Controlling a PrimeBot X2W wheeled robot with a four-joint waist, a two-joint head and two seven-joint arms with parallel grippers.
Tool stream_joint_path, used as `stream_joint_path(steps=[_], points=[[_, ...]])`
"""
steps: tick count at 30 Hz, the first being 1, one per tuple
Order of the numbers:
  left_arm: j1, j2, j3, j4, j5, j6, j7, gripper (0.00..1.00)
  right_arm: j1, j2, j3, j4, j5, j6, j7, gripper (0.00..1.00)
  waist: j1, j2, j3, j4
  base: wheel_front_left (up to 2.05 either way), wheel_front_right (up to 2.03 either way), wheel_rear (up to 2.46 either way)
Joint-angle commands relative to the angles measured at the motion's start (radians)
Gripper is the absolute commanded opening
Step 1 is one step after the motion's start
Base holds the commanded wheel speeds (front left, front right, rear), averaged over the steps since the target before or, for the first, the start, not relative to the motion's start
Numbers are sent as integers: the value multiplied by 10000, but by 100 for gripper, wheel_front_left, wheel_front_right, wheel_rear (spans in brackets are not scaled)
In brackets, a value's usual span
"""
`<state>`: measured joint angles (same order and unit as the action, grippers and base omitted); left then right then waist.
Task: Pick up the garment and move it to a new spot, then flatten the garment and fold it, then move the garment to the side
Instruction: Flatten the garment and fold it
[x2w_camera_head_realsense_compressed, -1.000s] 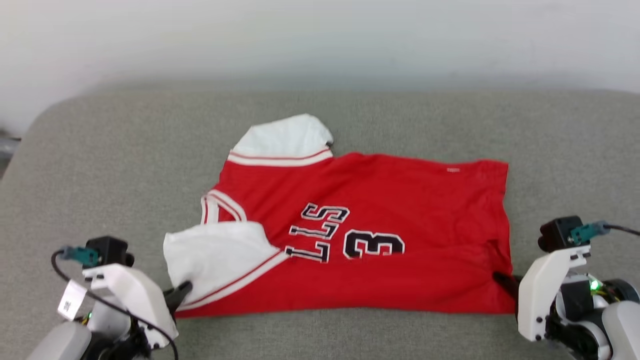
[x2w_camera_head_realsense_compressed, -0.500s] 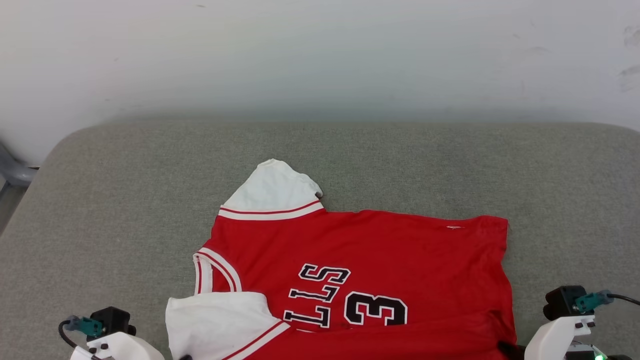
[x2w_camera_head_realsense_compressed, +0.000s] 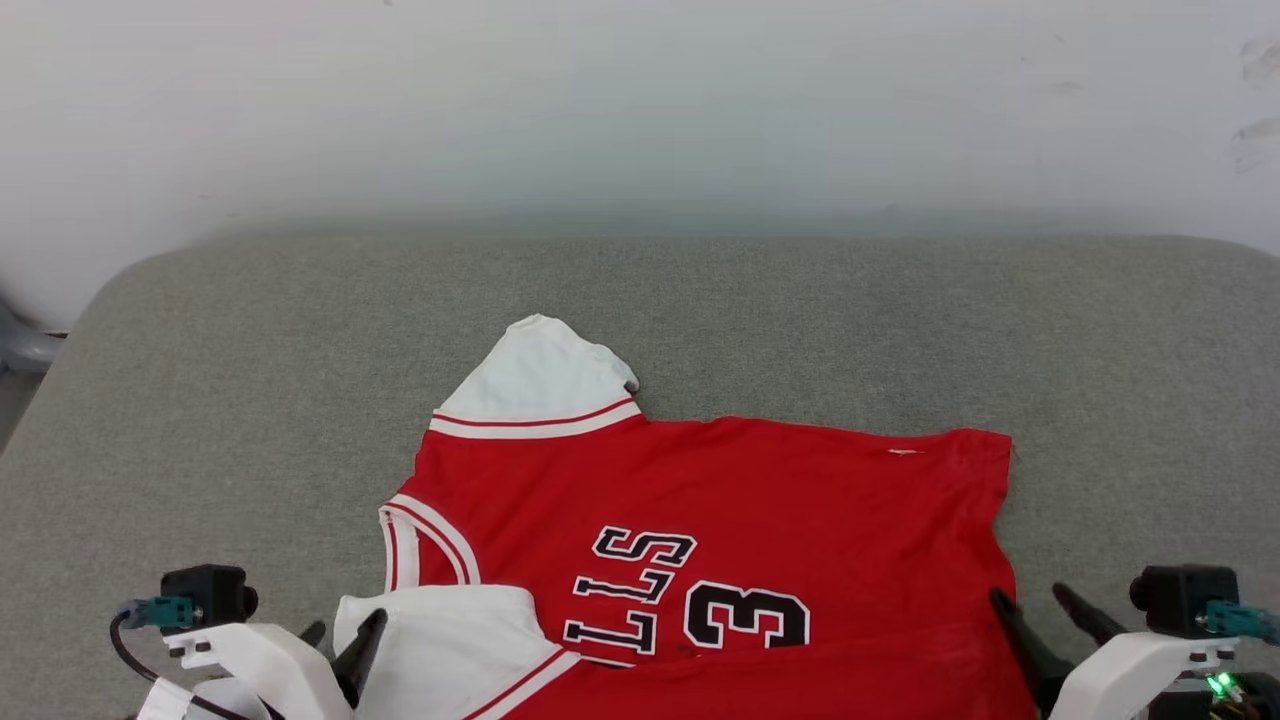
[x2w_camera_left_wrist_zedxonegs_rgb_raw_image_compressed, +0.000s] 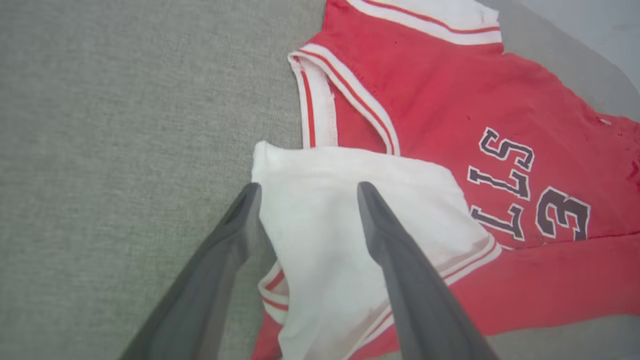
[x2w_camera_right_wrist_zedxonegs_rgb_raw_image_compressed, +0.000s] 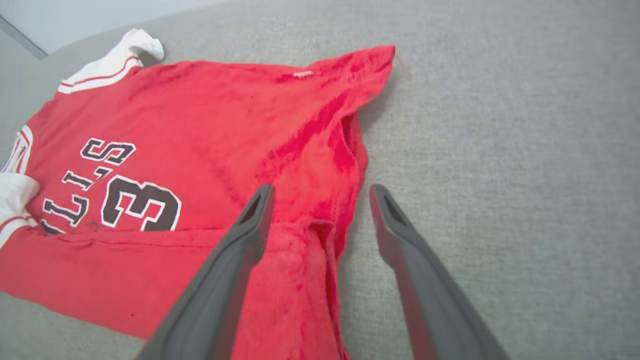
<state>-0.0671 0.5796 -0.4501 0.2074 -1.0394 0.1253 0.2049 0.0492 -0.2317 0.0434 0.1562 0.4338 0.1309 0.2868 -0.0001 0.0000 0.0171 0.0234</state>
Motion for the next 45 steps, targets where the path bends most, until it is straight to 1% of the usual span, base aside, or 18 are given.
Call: stream_joint_path(steps=[1, 2, 4, 9, 11, 12, 17, 21, 25, 26, 27, 28, 33, 34, 38, 40, 43, 45], points=[[-178, -78, 50, 18, 270, 42, -427, 100, -32, 118, -166, -123, -391, -4, -525, 100, 1, 0, -39, -14, 0, 0, 0], [-248, -173, 153, 7, 384, 116, -790, 100, -64, 244, -274, -208, -554, -4, -905, 100, 1, 0, -56, -20, 0, 0, 0], [-413, -176, 265, -44, 777, 218, -1477, 100, -139, 466, -397, -395, -925, -4, -1503, 100, 1, 0, -71, -56, 0, 0, 0], [-731, -402, 296, -349, 1636, 390, -2866, 100, -296, 897, -856, -995, -1716, -4, -2420, 100, 1, 0, -28, -144, 0, 0, 0], [-903, -464, 298, -421, 2008, 500, -3400, 100, -385, 1023, -951, -1389, -2036, -4, -2652, 100, 1, 0, 111, -211, 0, 0, 0], [-1220, -585, 233, -550, 2585, 640, -4052, 100, -579, 1122, -980, -1991, -2367, -4, -2759, 100, 1, 0, 441, -310, 0, 0, 0], [-1850, -800, 329, -769, 3254, 936, -4476, 100, -1037, 1320, -1221, -2792, -2612, -4, -2716, 100, 1, 0, 1353, -501, 0, 0, 0], [-2620, -910, 441, -586, 3449, 762, -4557, 100, -1537, 1443, -1330, -3237, -2729, -4, -2760, 100, 1, 0, 2195, -696, 0, 0, 0], [-3707, -956, 432, -188, 3475, 447, -4414, 100, -2027, 1551, -1398, -3391, -2795, -4, -2816, 100, 1, 0, 2827, -922, 0, 0, 0], [-3996, -935, 420, -43, 3411, 320, -4256, 100, -2134, 1579, -1383, -3397, -2795, -4, -2824, 100, 1, 0, 2972, -990, 0, 0, 0], [-3996, -935, 420, -43, 3411, 320, -4256, 100, -2134, 1579, -1383, -3397, -2795, -4, -2824, 100, 1, 0, 2972, -990, 0, 0, 0], [-4654, -852, 361, 289, 3334, 41, -3888, 100, -2358, 1621, -1355, -3370, -2774, -4, -2855, 100, 1, 0, 3206, -1122, 0, 0, 0], [-6292, -583, 207, 1371, 2834, -919, -2369, 100, -2772, 1715, -1232, -3107, -2660, -4, -3006, 100, 1, 0, 3617, -1569, 0, 0, 0], [-6292, -583, 207, 1371, 2834, -919, -2369, 100, -2772, 1715, -1232, -3107, -2660, -4, -3006, 100, 1, 0, 3617, -1569, 0, 0, 0], [-7421, -248, 147, 2330, 2123, -1630, -543, 100, -2979, 1785, -1154, -2811, -2567, -4, -3176, 100, 1, 0, 3884, -1969, 0, 0, 0], [-7898, 11, 36, 2805, 1912, -1813, 505, 100, -3019, 1797, -1118, -2663, -2474, -4, -3284, 100, 1, 0, 4008, -2180, 0, 0, 0], [-8417, 371, -163, 3393, 1606, -1942, 2126, 100, -3046, 1814, -1050, -2422, -2355, -4, -3466, 100, 1, 0, 4150, -2497, 0, 0, 0], [-8658, 600, -241, 3697, 1446, -1925, 3053, 100, -3028, 1820, -1047, -2251, -2244, -4, -3578, 100, 1, 0, 4241, -2667, 0, 0, 0]])
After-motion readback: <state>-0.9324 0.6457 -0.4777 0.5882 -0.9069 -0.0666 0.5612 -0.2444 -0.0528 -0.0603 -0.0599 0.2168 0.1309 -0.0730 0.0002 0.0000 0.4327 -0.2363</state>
